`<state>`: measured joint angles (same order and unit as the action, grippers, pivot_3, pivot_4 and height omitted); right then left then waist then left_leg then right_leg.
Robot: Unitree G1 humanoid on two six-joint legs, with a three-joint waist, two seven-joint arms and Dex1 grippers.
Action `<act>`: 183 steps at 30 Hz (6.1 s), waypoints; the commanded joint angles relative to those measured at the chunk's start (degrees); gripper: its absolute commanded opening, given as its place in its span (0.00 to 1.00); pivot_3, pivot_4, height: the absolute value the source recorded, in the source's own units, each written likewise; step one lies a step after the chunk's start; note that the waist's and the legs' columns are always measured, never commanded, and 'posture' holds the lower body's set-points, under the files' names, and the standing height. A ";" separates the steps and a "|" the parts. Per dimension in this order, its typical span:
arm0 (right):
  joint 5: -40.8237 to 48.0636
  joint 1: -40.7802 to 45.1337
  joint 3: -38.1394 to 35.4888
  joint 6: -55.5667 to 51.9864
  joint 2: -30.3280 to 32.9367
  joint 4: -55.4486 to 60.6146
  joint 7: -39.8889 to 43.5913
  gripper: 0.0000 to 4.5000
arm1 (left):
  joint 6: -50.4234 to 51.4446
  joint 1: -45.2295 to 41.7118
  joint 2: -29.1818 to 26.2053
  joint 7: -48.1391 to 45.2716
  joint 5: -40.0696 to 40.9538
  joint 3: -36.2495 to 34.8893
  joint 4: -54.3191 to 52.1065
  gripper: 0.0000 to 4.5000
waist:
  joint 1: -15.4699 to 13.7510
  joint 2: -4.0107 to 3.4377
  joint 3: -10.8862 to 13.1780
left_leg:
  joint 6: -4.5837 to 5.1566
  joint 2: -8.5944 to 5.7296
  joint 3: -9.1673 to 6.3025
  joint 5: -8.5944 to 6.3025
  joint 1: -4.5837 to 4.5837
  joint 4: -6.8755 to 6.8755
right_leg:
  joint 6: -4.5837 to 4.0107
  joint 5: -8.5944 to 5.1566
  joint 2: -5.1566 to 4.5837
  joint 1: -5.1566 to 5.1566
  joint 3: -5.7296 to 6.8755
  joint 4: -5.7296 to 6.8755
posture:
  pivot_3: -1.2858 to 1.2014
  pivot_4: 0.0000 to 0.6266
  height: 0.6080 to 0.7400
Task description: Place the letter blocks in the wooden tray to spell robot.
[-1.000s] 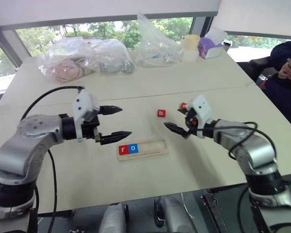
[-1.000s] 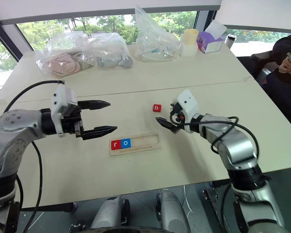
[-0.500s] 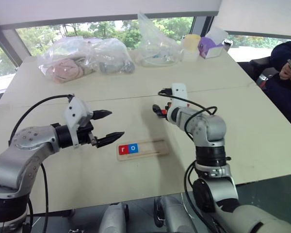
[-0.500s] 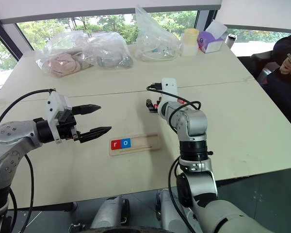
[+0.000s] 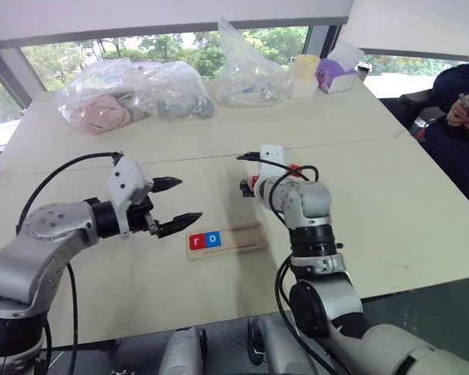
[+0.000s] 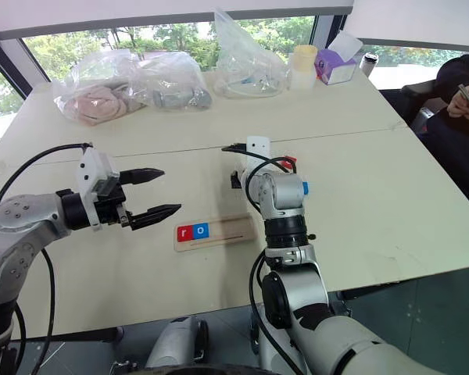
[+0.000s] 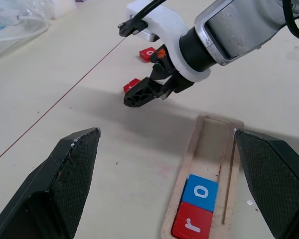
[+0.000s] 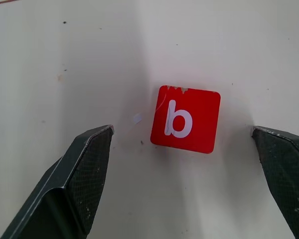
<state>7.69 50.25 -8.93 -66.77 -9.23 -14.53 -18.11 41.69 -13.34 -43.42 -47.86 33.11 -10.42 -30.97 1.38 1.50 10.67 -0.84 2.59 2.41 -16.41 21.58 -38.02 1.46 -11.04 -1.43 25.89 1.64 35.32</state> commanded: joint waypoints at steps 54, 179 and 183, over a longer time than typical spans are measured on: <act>38.33 -26.41 3.72 -25.73 39.21 47.31 10.20 0.26 | -11.93 -4.66 -0.49 -5.28 -3.90 7.29 8.47 1.00 | 0.99 -0.01 0.02 | 0.07 0.18 -0.31 -0.03 0.79 0.02 | 0.22 0.05 0.50 0.77 -0.03 -0.12 | 0.52 0.24 1.00; -9.83 -8.37 37.41 48.16 33.29 8.28 86.87 0.25 | -11.92 10.22 -10.86 -9.40 -0.37 -2.49 -0.93 1.00 | -0.48 -0.04 0.03 | 0.14 0.24 0.64 -0.07 -0.23 -0.20 | -0.23 -0.02 0.81 0.60 -1.19 0.78 | 0.52 0.24 1.00; -10.29 -8.27 37.76 48.78 33.63 7.56 87.48 0.25 | -11.92 10.18 -10.81 -9.27 -0.41 -2.38 -1.03 1.00 | -0.49 -0.04 0.03 | 0.14 0.24 0.64 -0.07 -0.23 -0.20 | -0.23 -0.03 0.80 0.60 -1.19 0.78 | 0.52 0.24 1.00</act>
<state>-2.62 40.56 28.80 -18.79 24.54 -7.43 69.00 30.46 -2.79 -54.10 -57.30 32.64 -12.32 -30.45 0.89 1.46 10.70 -0.69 2.83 3.05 -16.48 21.35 -38.22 1.23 -11.07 -0.63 26.48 0.46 36.10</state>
